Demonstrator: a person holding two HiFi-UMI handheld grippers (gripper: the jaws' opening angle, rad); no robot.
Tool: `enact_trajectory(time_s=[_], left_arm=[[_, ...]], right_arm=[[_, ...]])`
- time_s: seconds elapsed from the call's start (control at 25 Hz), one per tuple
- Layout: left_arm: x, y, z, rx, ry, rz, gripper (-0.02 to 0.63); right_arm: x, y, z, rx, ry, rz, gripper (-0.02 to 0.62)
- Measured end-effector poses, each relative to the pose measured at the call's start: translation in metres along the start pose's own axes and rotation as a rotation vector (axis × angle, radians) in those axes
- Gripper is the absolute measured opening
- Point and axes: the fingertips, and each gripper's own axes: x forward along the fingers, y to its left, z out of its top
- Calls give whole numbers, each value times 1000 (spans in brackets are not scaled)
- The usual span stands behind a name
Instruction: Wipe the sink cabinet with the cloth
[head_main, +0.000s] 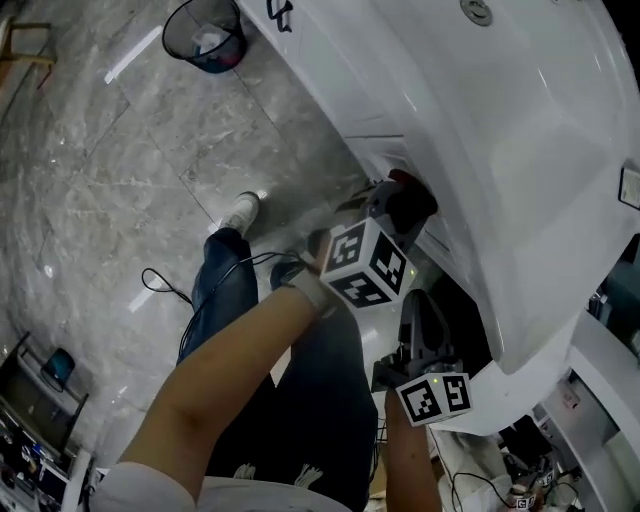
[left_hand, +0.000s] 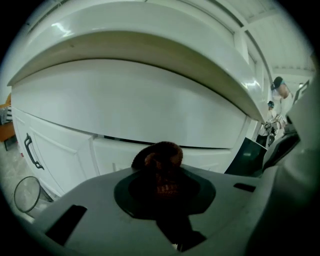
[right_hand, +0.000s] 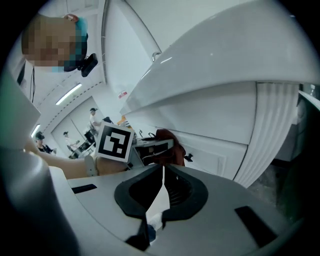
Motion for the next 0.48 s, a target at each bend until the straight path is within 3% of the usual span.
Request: enact_trajectory(time_s=[0.28, 0.48], left_arm=[[12, -18, -11, 38, 53, -81, 69], [18, -61, -14, 149, 90, -222, 69]], right_arm=[[-17, -12, -8, 119, -121, -129, 28], [-32, -22, -23, 167, -206, -236, 28]])
